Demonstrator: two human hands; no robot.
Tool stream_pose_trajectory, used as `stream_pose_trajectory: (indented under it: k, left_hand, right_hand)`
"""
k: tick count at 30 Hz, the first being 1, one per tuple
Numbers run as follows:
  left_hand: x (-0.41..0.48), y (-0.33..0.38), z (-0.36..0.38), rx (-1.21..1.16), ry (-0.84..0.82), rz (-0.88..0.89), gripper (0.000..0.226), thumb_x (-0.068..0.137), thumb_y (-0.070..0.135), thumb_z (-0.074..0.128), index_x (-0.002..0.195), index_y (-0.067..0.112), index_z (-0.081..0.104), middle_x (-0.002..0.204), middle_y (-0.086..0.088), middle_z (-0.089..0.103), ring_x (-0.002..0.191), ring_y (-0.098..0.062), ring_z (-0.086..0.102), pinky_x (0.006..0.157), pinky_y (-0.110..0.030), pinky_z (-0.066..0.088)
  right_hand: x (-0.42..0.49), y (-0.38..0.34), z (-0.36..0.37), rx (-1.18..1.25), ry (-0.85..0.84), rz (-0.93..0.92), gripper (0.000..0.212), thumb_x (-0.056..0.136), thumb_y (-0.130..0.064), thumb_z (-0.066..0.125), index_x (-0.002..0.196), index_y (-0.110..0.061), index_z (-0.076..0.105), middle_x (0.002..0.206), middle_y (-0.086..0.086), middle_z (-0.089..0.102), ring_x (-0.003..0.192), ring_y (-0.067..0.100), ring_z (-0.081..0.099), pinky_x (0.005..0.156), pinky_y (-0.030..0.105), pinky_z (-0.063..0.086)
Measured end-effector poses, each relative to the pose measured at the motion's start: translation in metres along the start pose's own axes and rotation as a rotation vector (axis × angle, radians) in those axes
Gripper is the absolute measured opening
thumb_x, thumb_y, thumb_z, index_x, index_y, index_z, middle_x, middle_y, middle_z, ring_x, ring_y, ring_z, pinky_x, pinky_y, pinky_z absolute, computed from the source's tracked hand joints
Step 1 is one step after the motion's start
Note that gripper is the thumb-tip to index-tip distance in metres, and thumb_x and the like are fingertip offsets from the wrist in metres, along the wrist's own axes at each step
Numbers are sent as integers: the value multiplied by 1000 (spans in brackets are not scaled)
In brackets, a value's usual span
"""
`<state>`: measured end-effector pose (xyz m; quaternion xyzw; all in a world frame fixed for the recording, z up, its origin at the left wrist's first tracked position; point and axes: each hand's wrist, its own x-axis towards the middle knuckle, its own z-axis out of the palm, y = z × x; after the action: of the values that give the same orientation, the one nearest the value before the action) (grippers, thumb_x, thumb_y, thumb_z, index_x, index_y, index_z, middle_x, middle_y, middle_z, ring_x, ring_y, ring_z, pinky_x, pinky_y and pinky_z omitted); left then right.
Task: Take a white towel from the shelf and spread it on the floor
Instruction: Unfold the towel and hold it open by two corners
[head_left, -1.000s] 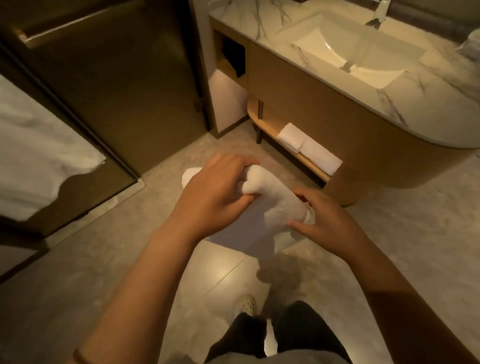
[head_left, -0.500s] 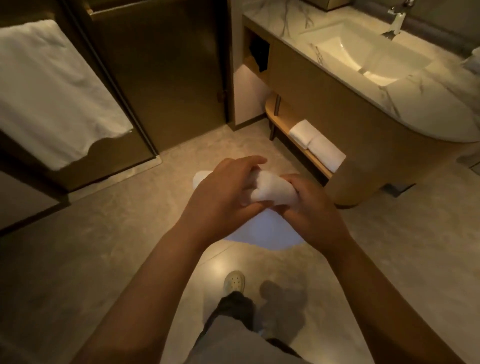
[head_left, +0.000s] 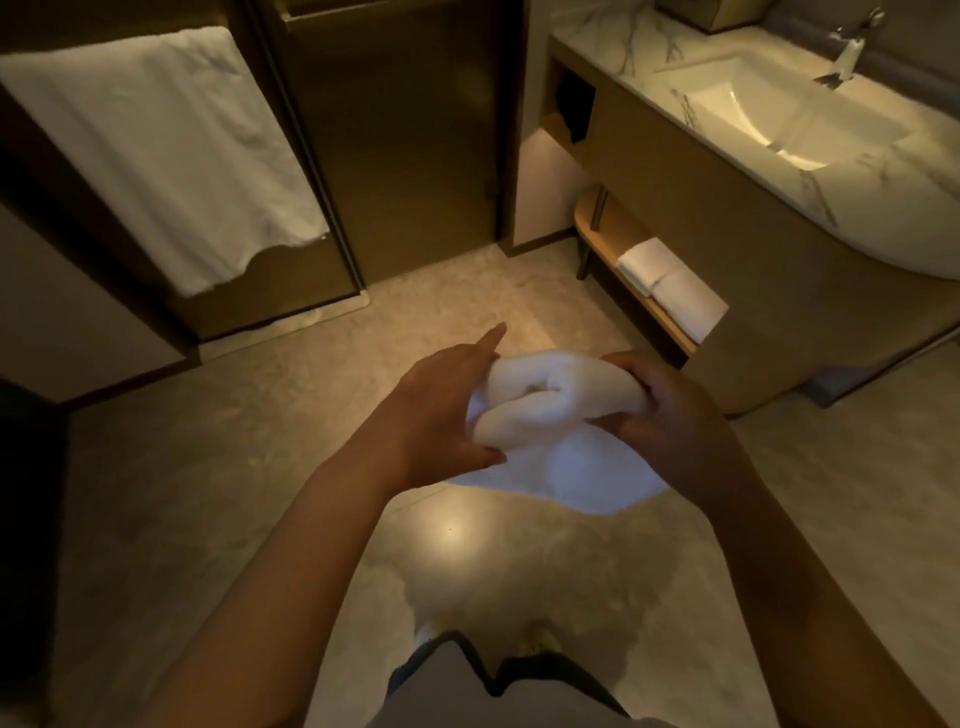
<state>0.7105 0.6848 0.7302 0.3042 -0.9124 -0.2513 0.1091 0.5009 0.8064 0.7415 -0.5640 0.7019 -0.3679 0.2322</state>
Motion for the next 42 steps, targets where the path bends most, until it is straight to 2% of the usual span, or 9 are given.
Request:
stream_pose_trajectory:
  k: [6,9,13,17,20,26,33,37,42]
  left_hand:
    - [-37,-27,-16,-36,75,-18,37,76,34,72,107,19,58,93,6,54,83,-13,47,67,-23,37]
    - [-56,-39,-26,-15,124,-46,30,77,36,71,98,19,59,83,9,51,73,-12,46,58,-17,30]
    - [-74,-49,-42,-63,144,-73,33,81,41,60,110,25,60,94,10,62,80,-11,56,65,-26,43]
    - [-81,-52,-51,-13,184,-113,41,80,50,48,110,26,60,90,6,68,78,-16,59,65,-35,47]
    - [-83,-54,-53,25,205,-162,36,83,48,55,110,24,61,90,4,68,77,-17,59,62,-29,38]
    - [-81,-54,-52,6,238,-287,30,84,44,59,107,26,61,90,6,67,76,-15,58,56,-25,36]
    - [-72,-38,-60,-178,197,-399,15,84,45,59,93,33,59,74,17,57,68,-1,52,56,-19,32]
    - [-73,-19,-60,-626,199,-440,20,94,34,48,95,31,68,91,7,69,83,-8,64,76,-30,52]
    - [-81,-9,-58,-937,238,-406,33,97,14,39,116,24,64,111,4,68,101,-10,63,84,-31,55]
  right_hand:
    - [-5,-25,34,-13,-8,5,43,81,-19,68,96,-56,52,98,-32,59,92,-13,56,57,6,42]
    - [-4,-38,54,35,-4,10,37,81,-24,70,101,-50,55,98,-31,61,90,-11,58,59,9,46]
    - [1,-48,76,100,-16,36,32,82,-30,71,107,-45,57,101,-28,62,91,-6,59,72,30,54]
    - [0,-64,103,73,229,-22,45,81,-36,69,122,-36,50,119,-19,55,108,-3,52,86,19,45]
    - [-8,-79,127,54,438,-43,42,78,-38,69,114,-32,50,108,-21,52,98,-1,53,78,13,43]
    - [-11,-90,159,82,173,-154,13,89,-26,62,101,-22,59,98,-12,57,91,2,58,76,30,55]
    - [-3,-85,148,135,23,-247,35,88,-28,62,119,-15,52,120,-5,50,110,8,52,90,34,52]
    - [6,-83,131,266,-77,-153,50,84,-41,61,125,-16,49,122,-4,50,112,8,53,93,39,51]
    - [19,-84,114,250,-215,-140,73,75,-53,65,136,-22,42,131,-9,47,116,4,50,94,34,52]
